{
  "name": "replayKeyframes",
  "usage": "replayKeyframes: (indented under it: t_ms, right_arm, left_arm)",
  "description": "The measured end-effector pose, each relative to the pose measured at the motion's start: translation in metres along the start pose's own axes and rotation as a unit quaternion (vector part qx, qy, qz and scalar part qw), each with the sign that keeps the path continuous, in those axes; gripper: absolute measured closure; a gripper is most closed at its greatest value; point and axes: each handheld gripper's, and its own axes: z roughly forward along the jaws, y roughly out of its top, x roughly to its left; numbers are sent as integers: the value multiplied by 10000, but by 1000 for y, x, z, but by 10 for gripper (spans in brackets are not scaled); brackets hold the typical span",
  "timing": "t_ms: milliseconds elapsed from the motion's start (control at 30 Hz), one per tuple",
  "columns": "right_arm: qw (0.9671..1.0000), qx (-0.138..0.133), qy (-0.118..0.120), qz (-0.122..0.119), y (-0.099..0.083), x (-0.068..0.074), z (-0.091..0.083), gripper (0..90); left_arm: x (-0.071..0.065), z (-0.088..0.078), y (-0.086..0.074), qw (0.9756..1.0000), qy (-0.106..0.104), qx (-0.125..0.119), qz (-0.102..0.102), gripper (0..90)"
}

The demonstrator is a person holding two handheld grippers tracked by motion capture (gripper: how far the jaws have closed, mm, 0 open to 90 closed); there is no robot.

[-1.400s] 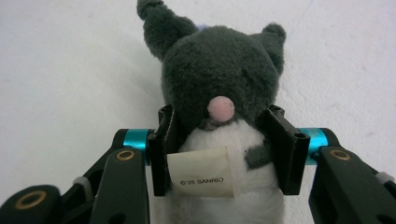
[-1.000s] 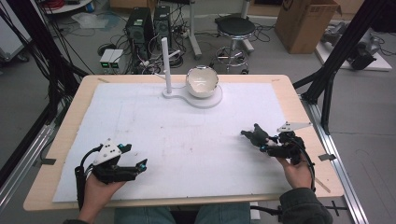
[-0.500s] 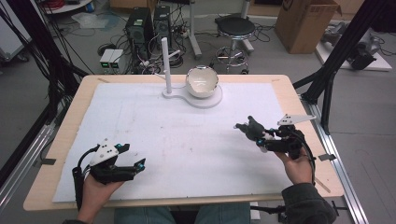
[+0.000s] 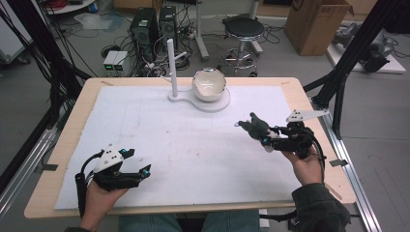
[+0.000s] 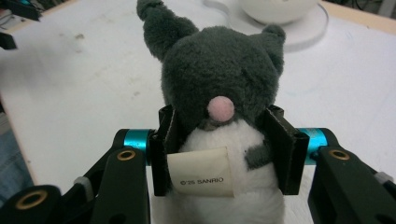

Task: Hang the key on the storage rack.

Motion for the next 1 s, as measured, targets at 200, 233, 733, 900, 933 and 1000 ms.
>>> replayKeyframes:
  t_ms: [200,233,733,900,933,1000]
  right_arm:
    - [9998,-69,106,-129,17,6,4,514]
    - [9997,-98,173,-135,22,9,6,515]
    - [9975,-418,552,-129,54,9,19,513]
    - [9974,-400,571,-183,68,10,20,513]
    - [9974,-387,566,-210,71,11,21,513]
    - [9974,-368,561,-245,77,13,22,513]
  left_arm:
    - [1,-1,0,10000,-13,-6,-1,202]
    - [1,-1,0,10000,-13,-6,8,202]
    - [2,-3,0,10000,26,-62,-44,202]
    - [2,-3,0,10000,35,-74,-38,202]
    - [2,-3,0,10000,35,-74,-38,202]
    - [2,-3,0,10000,35,-81,-34,201]
